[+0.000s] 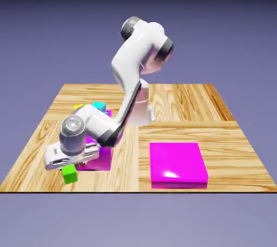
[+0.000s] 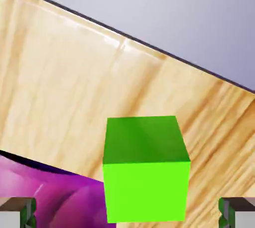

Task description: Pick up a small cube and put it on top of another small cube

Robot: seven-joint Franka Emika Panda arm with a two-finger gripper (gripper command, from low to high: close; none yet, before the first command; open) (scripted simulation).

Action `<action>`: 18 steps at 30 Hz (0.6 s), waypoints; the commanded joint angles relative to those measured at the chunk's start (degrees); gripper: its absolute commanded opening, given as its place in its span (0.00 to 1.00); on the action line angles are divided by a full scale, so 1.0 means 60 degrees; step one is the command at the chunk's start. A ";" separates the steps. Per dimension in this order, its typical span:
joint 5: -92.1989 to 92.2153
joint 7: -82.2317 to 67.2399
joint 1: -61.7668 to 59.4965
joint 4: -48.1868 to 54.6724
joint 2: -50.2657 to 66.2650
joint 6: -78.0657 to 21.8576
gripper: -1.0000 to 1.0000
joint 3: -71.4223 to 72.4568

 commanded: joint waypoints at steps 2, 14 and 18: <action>0.0153 -0.0053 -0.0167 -0.0134 0.0268 0.0414 0.50 0.0193; -0.0610 0.1135 -0.0591 -0.0359 -0.1367 -0.0112 0.00 0.0338; -0.1217 0.2470 -0.1048 -0.0701 -0.2752 -0.0366 0.00 0.1079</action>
